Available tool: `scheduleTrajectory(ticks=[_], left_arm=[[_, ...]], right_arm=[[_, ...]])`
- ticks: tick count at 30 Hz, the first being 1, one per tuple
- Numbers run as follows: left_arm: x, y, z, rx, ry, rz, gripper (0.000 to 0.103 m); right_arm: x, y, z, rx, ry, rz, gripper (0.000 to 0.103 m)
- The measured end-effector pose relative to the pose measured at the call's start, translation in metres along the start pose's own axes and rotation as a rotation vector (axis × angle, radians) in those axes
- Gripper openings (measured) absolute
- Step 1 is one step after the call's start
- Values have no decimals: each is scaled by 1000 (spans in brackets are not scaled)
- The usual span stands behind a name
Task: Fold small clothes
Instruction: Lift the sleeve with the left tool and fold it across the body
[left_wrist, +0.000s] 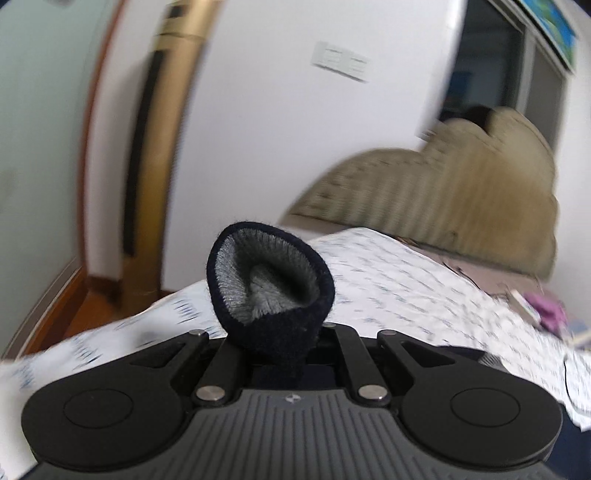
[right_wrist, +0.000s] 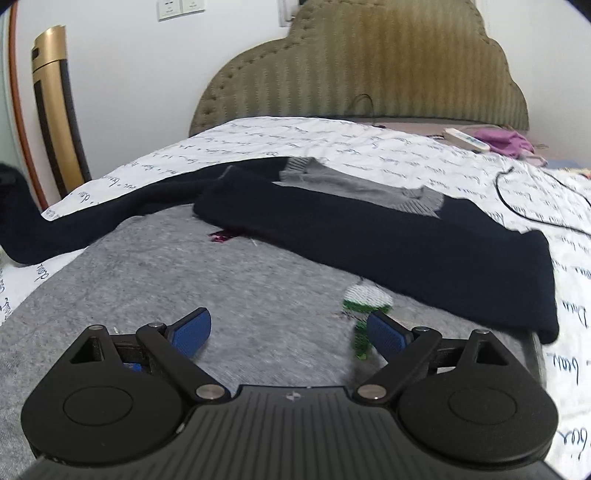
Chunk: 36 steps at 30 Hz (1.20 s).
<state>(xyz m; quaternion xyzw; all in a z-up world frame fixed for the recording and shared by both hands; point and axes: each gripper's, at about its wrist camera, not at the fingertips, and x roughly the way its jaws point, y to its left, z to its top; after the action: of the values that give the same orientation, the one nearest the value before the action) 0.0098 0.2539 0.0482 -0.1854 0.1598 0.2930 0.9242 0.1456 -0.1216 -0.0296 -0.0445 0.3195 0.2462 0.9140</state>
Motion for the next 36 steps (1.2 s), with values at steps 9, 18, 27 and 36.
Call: scheduleTrajectory(ticks=[9,18,27,36], left_arm=[[45,-113,15,207,-89,-47,6],[42,-243,8,365,-154,-232,6],[24,-351,-66,588,-49,-493,6],[29,-400,-146,710,115,-630,7]], right_arm=[[-16,-20,-16,87,-26,8,93],[-26,-41,-29,193,-69,3,93],[-37,-56,-38,244,-89,-24,94],[-48,-68,-46,283,-89,-51,94]])
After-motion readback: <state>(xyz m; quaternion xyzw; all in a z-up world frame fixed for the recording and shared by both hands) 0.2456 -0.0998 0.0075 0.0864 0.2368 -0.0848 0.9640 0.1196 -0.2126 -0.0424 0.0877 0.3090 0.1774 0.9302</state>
